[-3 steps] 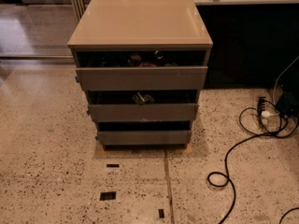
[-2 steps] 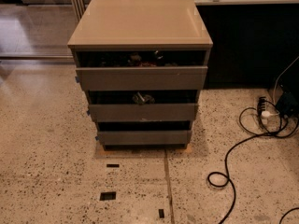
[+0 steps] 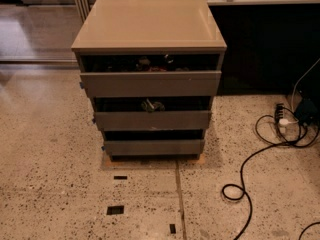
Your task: Place redbull can into top drawer
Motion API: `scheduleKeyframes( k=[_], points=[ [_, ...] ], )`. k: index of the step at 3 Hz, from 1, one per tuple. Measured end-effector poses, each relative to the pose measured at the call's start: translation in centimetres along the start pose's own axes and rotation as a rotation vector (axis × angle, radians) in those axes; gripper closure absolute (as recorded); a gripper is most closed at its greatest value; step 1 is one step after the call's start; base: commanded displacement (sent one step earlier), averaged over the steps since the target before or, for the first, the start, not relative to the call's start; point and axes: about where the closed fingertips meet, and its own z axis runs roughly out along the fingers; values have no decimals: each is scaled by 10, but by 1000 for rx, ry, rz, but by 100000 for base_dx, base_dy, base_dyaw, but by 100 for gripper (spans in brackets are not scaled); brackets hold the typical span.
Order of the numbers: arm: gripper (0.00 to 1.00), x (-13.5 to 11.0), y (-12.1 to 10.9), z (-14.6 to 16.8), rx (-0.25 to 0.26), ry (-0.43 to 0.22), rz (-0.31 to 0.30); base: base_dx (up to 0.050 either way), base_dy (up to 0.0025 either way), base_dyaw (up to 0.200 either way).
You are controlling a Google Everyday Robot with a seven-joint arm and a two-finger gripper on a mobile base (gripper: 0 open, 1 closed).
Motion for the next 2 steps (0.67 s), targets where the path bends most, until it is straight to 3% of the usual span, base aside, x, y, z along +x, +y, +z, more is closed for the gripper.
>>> scheduleKeyframes(
  k=[1,2],
  points=[
    [0,0,-1,1,3,1,0,0,0,0],
    [0,-1,12,21,-70,14,7,0,0,0]
  ],
)
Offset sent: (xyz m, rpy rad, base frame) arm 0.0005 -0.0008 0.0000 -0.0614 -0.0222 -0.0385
